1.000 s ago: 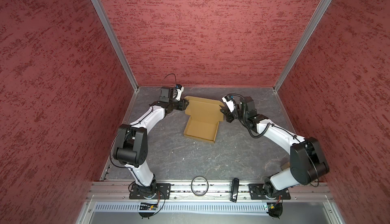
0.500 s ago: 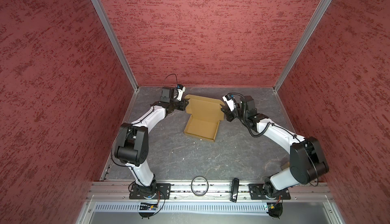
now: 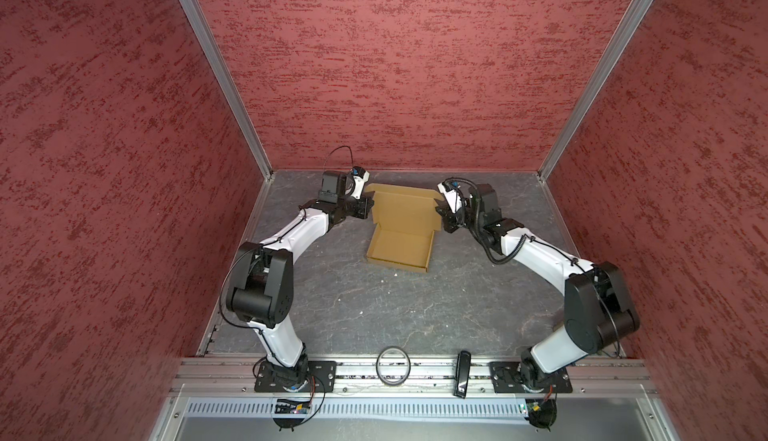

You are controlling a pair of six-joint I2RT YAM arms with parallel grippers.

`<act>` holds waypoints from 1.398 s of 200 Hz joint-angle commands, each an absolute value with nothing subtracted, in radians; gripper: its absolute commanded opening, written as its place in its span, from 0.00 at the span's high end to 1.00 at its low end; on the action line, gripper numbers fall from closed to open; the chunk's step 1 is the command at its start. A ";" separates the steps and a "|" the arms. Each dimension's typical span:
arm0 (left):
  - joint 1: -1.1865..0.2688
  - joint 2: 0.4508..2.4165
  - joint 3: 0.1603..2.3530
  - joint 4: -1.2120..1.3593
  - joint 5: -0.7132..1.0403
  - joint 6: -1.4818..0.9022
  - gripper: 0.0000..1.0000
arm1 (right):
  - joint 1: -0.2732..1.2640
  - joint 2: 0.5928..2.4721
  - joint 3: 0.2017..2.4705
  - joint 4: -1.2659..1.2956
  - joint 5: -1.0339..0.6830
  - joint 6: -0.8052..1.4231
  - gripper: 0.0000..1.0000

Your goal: Fold the paper box

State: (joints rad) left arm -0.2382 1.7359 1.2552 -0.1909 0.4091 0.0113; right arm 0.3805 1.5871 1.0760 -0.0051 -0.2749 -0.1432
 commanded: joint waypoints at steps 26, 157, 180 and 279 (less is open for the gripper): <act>-0.274 1.705 1.197 -0.092 0.401 -0.044 0.97 | 0.428 1.601 1.113 0.004 -0.180 -0.138 0.98; -0.378 1.583 1.028 0.085 0.263 -0.130 0.98 | 0.445 1.663 1.106 0.077 -0.197 -0.083 0.95; -0.389 1.577 1.007 0.110 0.245 -0.147 0.98 | 0.455 1.662 1.093 0.078 -0.181 -0.066 0.93; -0.463 1.537 0.930 0.149 0.128 -0.135 0.98 | 0.489 1.632 1.043 0.076 -0.163 -0.009 0.86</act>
